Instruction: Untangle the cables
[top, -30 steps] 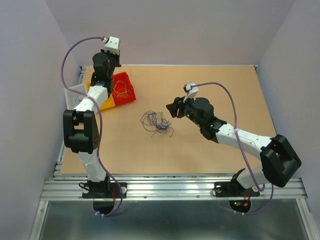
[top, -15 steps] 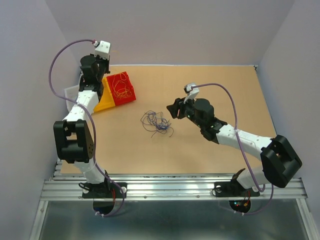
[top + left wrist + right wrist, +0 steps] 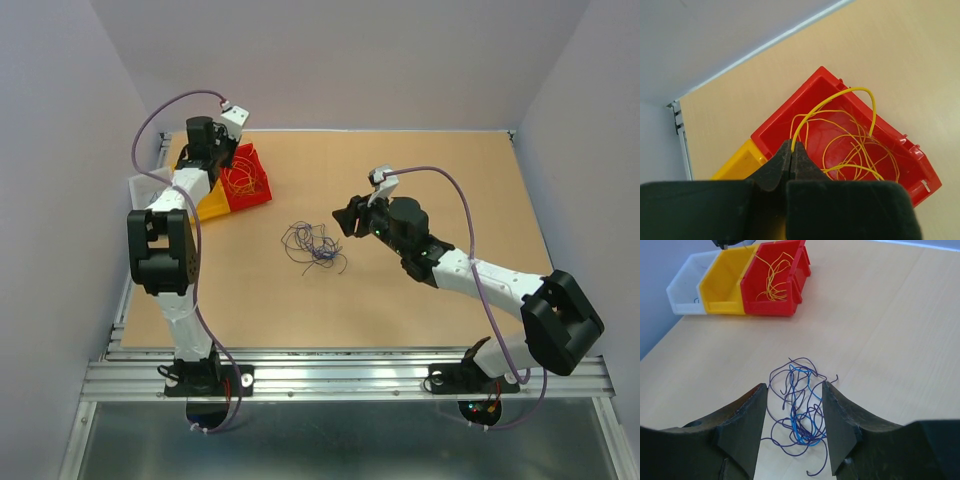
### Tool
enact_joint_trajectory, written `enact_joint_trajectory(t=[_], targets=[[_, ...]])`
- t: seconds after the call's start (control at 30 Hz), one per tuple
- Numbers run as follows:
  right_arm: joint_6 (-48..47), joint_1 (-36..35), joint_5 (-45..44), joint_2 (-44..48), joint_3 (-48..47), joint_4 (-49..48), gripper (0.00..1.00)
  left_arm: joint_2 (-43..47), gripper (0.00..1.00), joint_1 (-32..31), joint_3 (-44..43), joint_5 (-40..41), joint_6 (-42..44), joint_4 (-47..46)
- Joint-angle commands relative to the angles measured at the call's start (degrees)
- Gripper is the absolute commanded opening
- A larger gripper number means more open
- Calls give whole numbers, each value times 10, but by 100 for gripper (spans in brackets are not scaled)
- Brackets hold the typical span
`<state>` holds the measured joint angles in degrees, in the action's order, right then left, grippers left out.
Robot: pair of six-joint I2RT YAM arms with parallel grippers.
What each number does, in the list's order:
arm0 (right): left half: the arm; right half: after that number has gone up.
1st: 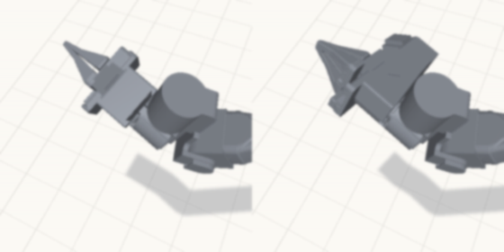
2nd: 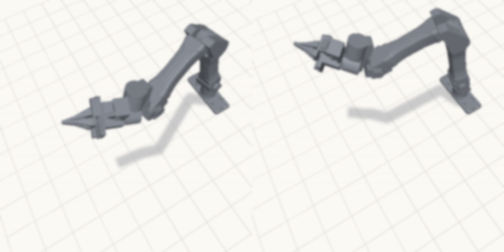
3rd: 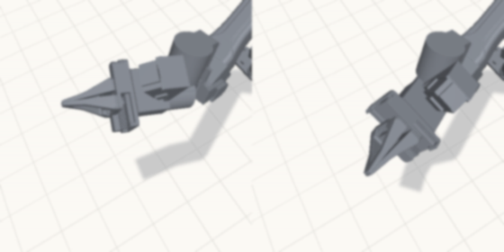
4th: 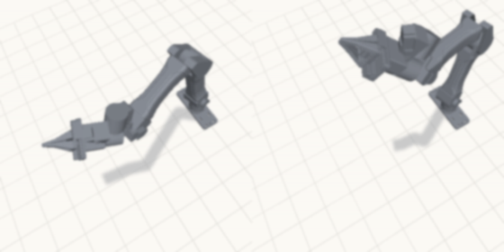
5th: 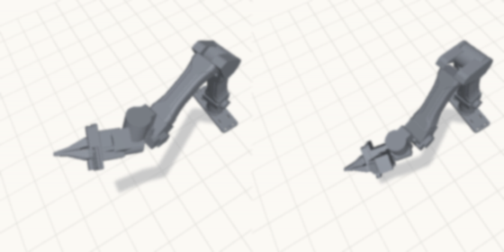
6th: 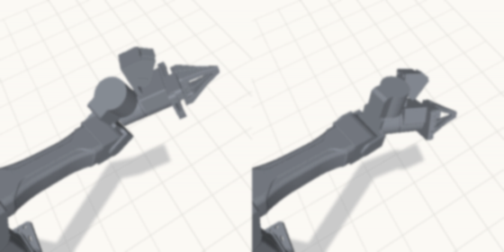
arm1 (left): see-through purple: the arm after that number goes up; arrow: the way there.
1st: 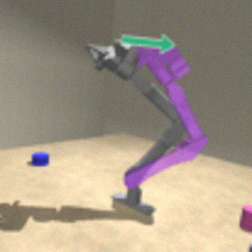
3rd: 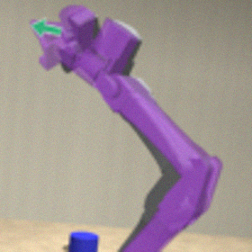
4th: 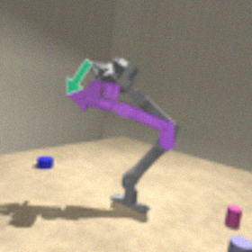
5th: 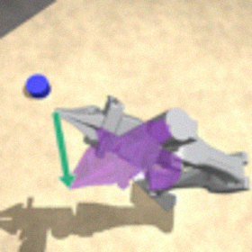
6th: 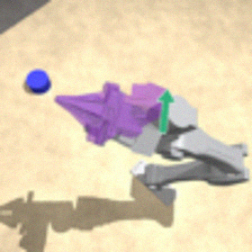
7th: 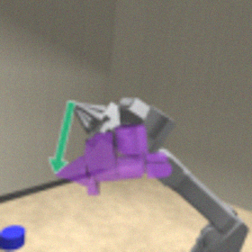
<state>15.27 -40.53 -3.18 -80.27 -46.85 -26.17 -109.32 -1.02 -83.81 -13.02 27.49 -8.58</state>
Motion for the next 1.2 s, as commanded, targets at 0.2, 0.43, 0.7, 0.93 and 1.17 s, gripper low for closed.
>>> enact_joint_trajectory(t=[0.2,0.43,0.7,0.93,1.17], targets=[[5,-3,1,4,14,-36,53,-80,0,-46,-123,125,85,125],[4,-2,-1,5,18,-37,53,-127,0,-59,-170,198,71,186],[4,-2,-5,4,25,-38,53,-148,0,-48,-189,240,45,218],[4,-3,-5,-4,21,-39,53,-185,0,-47,-231,248,42,258],[4,-3,-3,-9,18,-39,53,-189,2,-45,-234,242,42,264]])
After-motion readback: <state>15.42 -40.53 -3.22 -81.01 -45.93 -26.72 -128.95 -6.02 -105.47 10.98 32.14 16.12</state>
